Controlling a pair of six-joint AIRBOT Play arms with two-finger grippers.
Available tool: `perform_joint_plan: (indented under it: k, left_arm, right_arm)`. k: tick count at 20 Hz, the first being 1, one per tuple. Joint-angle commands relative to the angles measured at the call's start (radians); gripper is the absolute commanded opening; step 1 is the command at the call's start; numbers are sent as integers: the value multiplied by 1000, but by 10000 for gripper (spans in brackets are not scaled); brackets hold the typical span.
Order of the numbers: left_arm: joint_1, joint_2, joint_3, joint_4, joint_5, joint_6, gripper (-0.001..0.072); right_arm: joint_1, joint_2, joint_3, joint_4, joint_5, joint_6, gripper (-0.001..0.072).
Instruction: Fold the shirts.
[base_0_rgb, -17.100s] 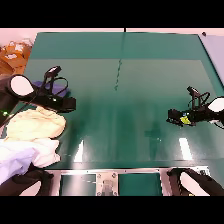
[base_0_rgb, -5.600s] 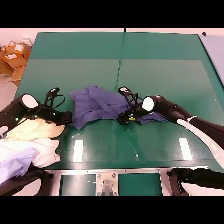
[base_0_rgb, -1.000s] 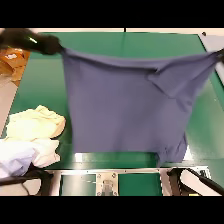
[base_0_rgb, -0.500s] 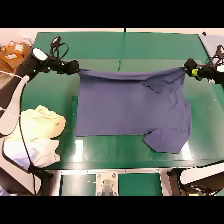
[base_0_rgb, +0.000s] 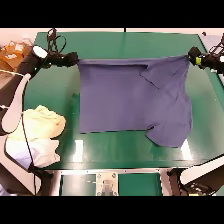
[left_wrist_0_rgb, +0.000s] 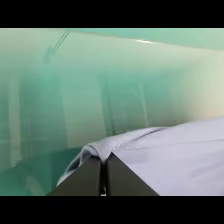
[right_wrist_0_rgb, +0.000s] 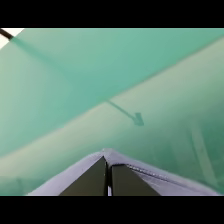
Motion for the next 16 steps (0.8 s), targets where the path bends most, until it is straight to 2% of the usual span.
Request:
perform_joint_plan:
  k: [1,5,7,12,16]
  left_arm:
    - [1,-3,11,60,-66,-28,24]
    - [1,-3,8,128,-279,-64,23]
    - [1,-3,-29,148,-331,-89,23]
    - [-20,-3,-190,143,-270,-107,24]
    - [-39,-3,-227,130,-256,-107,24]
  right_arm:
    - [-10,-10,14,-114,129,1,12]
    - [-63,-8,13,-231,375,1,11]
    - [-73,-8,-6,-293,447,1,11]
    - [-72,-8,-127,-326,432,0,11]
    - [-72,-9,-150,-340,414,1,11]
